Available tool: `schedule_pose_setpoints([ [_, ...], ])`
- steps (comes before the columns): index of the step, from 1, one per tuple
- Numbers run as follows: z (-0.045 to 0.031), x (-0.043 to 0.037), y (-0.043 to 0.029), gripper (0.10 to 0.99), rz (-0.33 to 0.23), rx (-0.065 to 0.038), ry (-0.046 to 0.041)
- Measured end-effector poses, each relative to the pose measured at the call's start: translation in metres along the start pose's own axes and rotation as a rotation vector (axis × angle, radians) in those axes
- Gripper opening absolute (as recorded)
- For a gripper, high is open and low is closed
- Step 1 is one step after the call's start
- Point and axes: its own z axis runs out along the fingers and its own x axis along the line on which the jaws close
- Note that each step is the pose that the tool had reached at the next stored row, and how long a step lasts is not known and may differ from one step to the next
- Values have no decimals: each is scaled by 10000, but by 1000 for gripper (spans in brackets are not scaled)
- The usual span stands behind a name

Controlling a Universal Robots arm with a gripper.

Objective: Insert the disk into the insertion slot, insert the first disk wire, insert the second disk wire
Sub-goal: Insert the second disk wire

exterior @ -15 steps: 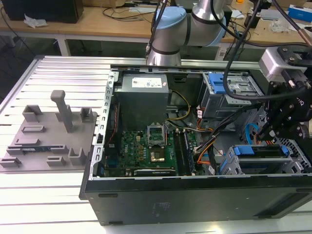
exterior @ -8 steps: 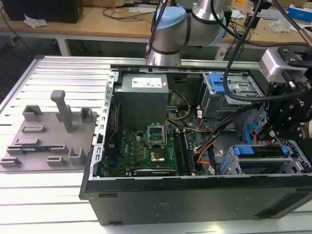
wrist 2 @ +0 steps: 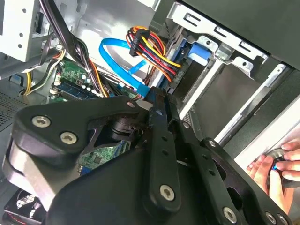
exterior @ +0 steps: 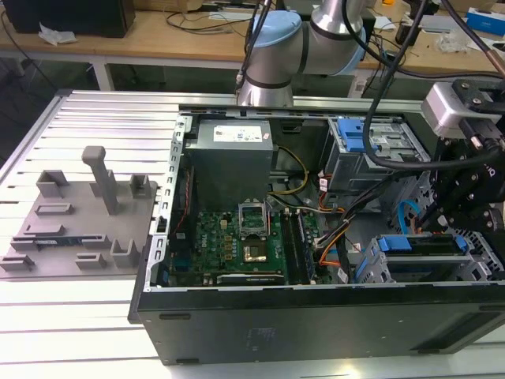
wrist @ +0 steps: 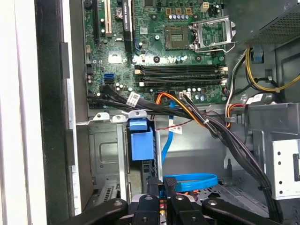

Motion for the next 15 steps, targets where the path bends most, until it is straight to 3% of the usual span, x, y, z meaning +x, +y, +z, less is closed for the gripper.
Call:
schedule_pose_setpoints([
  [15,35,14,-10,161,11,0,-1],
])
